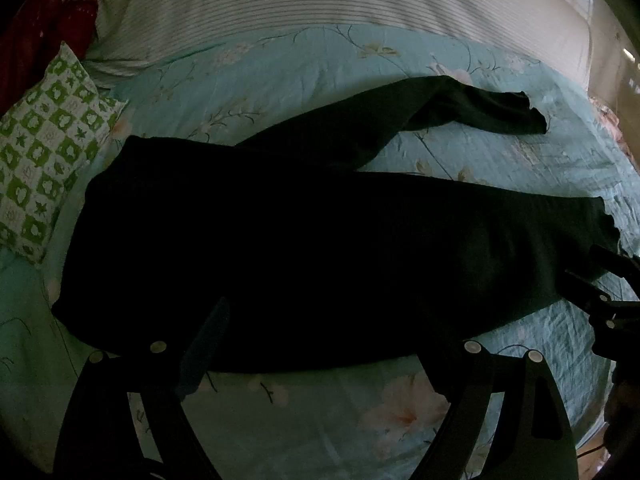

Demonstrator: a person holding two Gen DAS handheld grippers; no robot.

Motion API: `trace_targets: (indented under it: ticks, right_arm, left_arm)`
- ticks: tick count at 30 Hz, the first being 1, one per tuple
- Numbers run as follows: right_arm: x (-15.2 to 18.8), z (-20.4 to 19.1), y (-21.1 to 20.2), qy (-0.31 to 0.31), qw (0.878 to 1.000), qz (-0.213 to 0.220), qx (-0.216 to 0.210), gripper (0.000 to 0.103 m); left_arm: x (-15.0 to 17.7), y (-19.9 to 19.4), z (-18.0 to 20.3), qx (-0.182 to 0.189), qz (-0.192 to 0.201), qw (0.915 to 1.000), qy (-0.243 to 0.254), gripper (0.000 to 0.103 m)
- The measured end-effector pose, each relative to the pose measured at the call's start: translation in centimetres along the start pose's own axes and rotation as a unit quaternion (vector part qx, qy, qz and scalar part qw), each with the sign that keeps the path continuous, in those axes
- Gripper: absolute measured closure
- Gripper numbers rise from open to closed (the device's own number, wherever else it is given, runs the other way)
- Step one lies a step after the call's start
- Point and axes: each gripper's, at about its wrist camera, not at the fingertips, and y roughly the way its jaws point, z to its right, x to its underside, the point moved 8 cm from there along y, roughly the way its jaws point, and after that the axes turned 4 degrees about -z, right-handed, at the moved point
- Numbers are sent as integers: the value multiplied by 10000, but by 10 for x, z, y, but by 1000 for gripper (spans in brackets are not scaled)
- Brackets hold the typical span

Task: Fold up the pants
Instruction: 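Position both grippers over the black pants' waistband, fingers open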

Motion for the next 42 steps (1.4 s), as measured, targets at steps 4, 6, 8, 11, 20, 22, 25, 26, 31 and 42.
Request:
trace_targets:
  ticks: [4,6,8,11,20,22,25,26,31,42]
  right_arm:
    - [0,-1,1,1,10000,-5,9,8]
    - [0,-1,2,4,10000,-9,5,8]
    - [0,-2,2,6,10000,-19,5,8]
    - [0,-2,2,23,10000,-29,-9,8]
    - [-2,-3,-1,65,10000,22,-41,8]
    - [-3,-3,-3,86,9999,35,-57,8]
    - [-6,-2,-5,102,9999,46,-66,8]
    - [-7,-1,-5,111,9999,45,-70,8]
    - [-10,2,-6,162,9998,38,-60,8]
    - [-17,10,-7,285,9995,44,-107,8]
  left_arm:
    - [-1,0,0,4,-1,10000,-8,15]
    - [-1,0,0,9,9,10000,-7,15]
    - [-2,2,0,12,-11,10000,1,15]
    - [-2,2,1,11,-22,10000,5,15]
    - [-2,4,1,19,-20,10000,4,15]
    - [-3,4,1,23,-18,10000,3,15]
    - [-4,5,1,21,-25,10000,2,15]
    - [-4,5,1,19,-25,10000,5,15]
    - [-5,6,0,20,-32,10000,8,15]
    - [-24,10,4,33,-85,9999,65,15]
